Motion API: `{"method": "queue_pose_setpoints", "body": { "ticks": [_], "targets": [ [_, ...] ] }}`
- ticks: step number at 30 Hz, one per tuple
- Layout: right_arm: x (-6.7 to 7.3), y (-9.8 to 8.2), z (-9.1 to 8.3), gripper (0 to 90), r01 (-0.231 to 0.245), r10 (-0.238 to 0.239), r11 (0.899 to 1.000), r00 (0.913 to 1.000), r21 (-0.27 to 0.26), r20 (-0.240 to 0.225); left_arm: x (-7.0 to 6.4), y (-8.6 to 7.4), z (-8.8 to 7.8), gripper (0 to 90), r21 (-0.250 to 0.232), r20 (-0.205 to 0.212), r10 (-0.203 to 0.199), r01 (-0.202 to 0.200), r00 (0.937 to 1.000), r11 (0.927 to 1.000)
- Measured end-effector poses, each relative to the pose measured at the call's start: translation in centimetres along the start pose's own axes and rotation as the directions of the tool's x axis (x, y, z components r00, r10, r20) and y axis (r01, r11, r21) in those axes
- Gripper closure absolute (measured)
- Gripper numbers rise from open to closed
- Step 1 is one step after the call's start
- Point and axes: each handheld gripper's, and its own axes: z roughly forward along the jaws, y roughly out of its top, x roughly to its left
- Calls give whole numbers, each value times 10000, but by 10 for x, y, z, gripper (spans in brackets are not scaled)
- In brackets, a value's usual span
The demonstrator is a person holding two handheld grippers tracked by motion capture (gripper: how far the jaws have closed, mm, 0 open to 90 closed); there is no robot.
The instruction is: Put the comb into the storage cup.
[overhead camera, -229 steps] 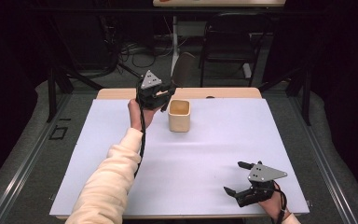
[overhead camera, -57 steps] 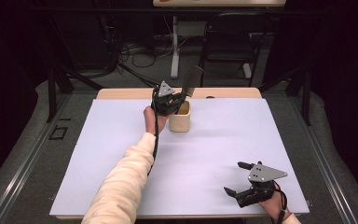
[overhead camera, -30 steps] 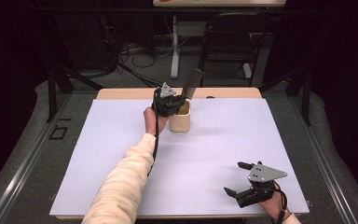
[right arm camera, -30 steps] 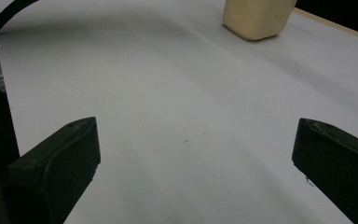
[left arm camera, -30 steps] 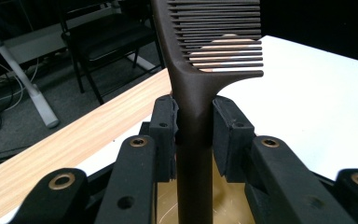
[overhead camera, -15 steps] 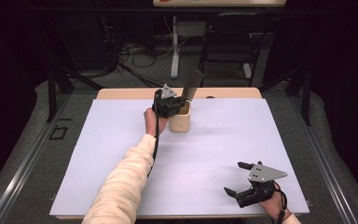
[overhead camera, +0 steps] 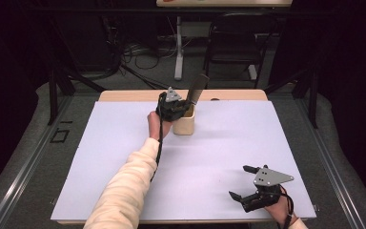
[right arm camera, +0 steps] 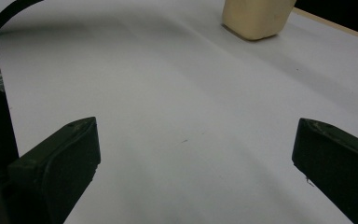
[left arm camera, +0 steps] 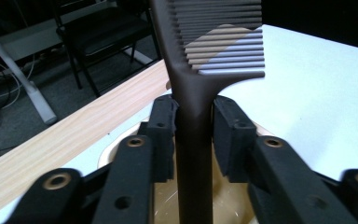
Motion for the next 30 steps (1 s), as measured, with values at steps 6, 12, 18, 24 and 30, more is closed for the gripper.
{"method": "queue_pose_setpoints", "body": {
  "ticks": [6, 12, 18, 24, 30],
  "targets": [
    [0, 0, 0, 4, -13, 13, 10000, 10000, -22, -2, 1, 3, -7, 367, -345, 156, -287, 292, 9995, 9990],
    [0, 0, 0, 4, -13, 13, 10000, 10000, -28, 7, 0, 7, -16, 242, -126, 143, -338, 339, 9993, 9993],
    [0, 0, 0, 4, -18, 18, 10000, 10000, -30, 5, -3, 8, -26, 90, 195, 399, 11, -19, 9992, 9998],
    [0, 0, 0, 4, -8, 8, 10000, 10000, -34, -2, -3, 10, -35, 3, 534, 450, 172, -196, 9988, 9984],
    [0, 0, 0, 4, -14, 14, 10000, 10000, -49, -8, -4, 10, -42, 0, 769, 502, 58, -97, 9987, 9970]
  ]
}}
